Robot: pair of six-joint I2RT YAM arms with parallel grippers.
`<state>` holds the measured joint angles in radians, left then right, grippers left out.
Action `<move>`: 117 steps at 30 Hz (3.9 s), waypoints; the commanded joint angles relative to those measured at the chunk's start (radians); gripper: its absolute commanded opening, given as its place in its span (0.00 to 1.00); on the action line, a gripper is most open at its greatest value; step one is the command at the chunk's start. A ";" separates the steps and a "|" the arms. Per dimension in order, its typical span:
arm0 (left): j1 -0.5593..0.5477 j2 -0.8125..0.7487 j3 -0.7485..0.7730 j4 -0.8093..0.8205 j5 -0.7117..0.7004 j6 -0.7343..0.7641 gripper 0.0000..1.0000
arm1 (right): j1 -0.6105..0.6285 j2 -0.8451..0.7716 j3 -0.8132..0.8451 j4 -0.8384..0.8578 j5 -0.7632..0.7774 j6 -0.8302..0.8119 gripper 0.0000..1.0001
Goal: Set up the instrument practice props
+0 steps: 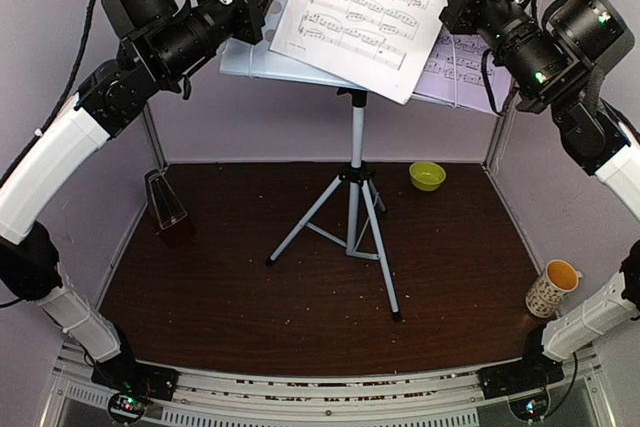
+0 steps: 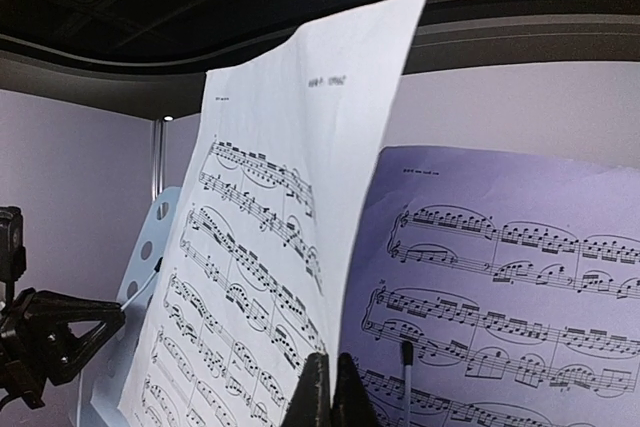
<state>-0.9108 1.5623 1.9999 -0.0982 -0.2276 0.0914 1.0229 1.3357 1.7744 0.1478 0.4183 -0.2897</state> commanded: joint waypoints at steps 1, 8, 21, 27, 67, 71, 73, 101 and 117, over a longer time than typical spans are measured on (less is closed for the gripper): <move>0.000 -0.032 -0.042 0.110 0.006 0.044 0.00 | -0.006 0.034 0.063 0.015 -0.014 -0.043 0.00; -0.007 -0.060 -0.108 0.217 0.013 0.047 0.00 | -0.010 0.122 0.185 -0.049 -0.034 -0.097 0.00; -0.022 -0.105 -0.254 0.433 -0.064 0.065 0.00 | -0.015 0.145 0.201 -0.028 0.078 -0.124 0.00; -0.028 -0.105 -0.272 0.468 -0.087 0.082 0.00 | -0.015 0.118 0.171 -0.014 0.100 -0.120 0.00; -0.043 -0.140 -0.368 0.581 0.017 0.166 0.00 | -0.015 0.373 0.422 0.018 -0.193 -0.162 0.00; -0.043 -0.140 -0.368 0.585 0.013 0.169 0.00 | -0.014 0.376 0.421 0.006 -0.191 -0.139 0.00; -0.043 -0.139 -0.369 0.586 0.013 0.169 0.00 | -0.014 0.372 0.407 0.010 -0.197 -0.131 0.00; -0.043 -0.143 -0.385 0.588 0.001 0.164 0.00 | -0.004 0.303 0.318 0.087 -0.162 -0.134 0.67; -0.043 -0.163 -0.403 0.580 0.009 0.162 0.36 | 0.003 0.271 0.296 0.109 -0.172 -0.148 0.87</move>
<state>-0.9512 1.4330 1.6081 0.4465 -0.2241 0.2481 1.0168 1.6341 2.0811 0.2401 0.2516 -0.4244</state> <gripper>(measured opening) 0.322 0.861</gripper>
